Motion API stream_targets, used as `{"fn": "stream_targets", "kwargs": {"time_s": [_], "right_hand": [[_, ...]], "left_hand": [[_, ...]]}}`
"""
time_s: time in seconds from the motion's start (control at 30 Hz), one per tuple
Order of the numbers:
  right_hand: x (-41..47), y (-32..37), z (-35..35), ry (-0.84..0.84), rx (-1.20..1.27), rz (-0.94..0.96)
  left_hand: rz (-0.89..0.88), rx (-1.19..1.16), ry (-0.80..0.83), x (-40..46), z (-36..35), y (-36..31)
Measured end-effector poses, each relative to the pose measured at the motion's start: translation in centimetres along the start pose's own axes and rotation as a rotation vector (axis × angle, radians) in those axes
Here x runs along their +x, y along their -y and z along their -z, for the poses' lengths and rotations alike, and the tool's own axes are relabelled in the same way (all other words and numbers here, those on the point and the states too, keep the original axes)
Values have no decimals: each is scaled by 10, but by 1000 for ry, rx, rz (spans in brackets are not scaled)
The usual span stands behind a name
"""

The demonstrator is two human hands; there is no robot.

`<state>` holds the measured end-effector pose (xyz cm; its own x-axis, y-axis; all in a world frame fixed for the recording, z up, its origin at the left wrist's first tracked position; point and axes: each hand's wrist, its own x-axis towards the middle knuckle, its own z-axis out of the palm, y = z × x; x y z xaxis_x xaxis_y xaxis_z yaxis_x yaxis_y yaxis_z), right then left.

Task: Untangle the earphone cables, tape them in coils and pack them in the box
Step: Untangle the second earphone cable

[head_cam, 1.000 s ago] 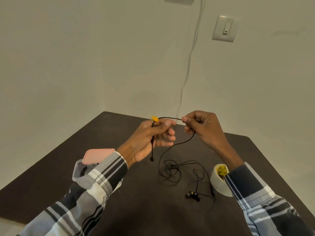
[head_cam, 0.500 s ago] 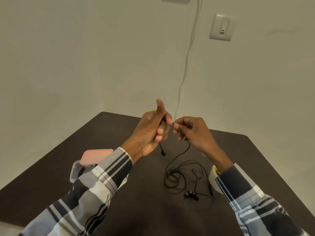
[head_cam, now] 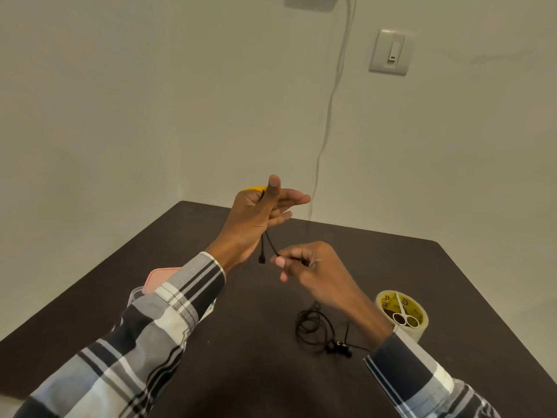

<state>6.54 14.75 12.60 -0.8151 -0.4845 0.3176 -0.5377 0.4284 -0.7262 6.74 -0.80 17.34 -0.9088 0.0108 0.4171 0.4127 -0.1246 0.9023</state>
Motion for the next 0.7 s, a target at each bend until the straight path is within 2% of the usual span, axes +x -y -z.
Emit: {"fn": "stream_targets", "kwargs": {"time_s": [0.13, 0.27, 0.43, 0.7], "right_hand": [[-8, 11, 17, 12, -102, 23], [-9, 23, 40, -38, -142, 29], [-2, 34, 66, -114, -202, 59], [12, 40, 79, -203, -279, 82]], "left_hand": [[-60, 321, 88, 0, 12, 6], [-1, 485, 204, 2, 24, 19], [134, 435, 371, -9, 19, 18], [240, 392, 493, -21, 11, 23]]}}
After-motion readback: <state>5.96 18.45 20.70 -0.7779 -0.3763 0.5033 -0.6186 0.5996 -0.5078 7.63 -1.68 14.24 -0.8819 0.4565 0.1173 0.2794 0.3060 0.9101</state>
